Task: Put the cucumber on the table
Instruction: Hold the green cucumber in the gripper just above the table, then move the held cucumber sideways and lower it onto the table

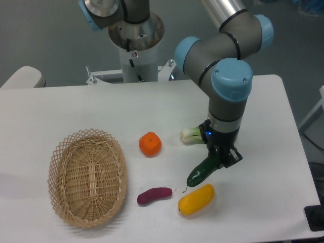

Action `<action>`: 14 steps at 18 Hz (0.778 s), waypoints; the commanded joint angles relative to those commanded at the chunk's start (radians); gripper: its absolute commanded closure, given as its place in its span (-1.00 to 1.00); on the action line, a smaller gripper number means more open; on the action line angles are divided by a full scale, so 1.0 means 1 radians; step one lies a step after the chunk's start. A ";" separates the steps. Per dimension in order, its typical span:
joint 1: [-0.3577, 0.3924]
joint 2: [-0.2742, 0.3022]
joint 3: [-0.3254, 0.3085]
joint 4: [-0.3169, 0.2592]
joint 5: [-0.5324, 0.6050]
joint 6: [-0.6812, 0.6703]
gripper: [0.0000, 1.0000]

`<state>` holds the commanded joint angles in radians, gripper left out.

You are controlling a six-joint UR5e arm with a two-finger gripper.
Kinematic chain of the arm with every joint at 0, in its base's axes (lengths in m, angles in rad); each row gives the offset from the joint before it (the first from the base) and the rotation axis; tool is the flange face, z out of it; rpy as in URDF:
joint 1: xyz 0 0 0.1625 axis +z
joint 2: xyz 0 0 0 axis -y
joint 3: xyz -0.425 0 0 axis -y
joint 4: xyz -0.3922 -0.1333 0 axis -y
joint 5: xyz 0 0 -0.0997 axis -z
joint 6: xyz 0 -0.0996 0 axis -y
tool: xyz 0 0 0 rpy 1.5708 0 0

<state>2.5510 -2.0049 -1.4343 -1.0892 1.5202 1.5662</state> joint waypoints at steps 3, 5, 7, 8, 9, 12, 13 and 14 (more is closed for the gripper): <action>0.008 -0.021 0.000 0.049 0.002 -0.032 0.50; 0.020 -0.044 0.000 0.067 0.002 -0.020 0.50; 0.058 -0.063 0.000 0.094 0.000 0.039 0.50; 0.069 -0.069 0.000 0.098 0.000 0.119 0.50; 0.074 -0.080 -0.002 0.097 0.000 0.194 0.50; 0.106 -0.094 -0.029 0.098 0.000 0.294 0.50; 0.115 -0.103 -0.032 0.098 0.000 0.342 0.50; 0.124 -0.109 -0.038 0.097 0.000 0.410 0.50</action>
<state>2.6752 -2.1138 -1.4726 -0.9925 1.5202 1.9766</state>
